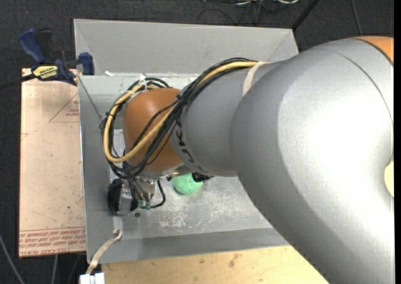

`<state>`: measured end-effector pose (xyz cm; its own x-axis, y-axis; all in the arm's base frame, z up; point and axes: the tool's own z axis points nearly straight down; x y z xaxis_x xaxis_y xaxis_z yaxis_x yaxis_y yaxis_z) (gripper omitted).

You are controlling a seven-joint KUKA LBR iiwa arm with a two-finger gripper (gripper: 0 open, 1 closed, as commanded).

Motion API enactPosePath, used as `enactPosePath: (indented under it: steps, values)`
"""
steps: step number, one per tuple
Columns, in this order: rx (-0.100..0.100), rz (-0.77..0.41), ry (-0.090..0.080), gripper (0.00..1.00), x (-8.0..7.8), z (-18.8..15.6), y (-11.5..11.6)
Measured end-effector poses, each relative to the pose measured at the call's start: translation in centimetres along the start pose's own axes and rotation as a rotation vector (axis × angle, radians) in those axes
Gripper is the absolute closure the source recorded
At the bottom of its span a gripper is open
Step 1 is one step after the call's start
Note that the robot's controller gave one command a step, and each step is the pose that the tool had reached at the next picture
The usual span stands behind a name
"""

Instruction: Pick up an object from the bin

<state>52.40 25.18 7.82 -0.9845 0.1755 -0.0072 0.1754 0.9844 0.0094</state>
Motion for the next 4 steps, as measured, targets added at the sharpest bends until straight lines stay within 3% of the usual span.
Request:
enactPosePath:
  steps: [1, 2, 3, 4]
  values:
    - [0.000, 0.001, 0.000, 1.00, 0.0, 0.0, 0.0]
    - [0.003, -0.010, 0.003, 1.00, -1.6, -1.1, -0.4]
    - [0.006, -0.005, 0.004, 1.00, -2.1, -1.3, -0.8]
    - [0.008, 0.018, 0.005, 1.00, -3.7, -12.2, -0.5]
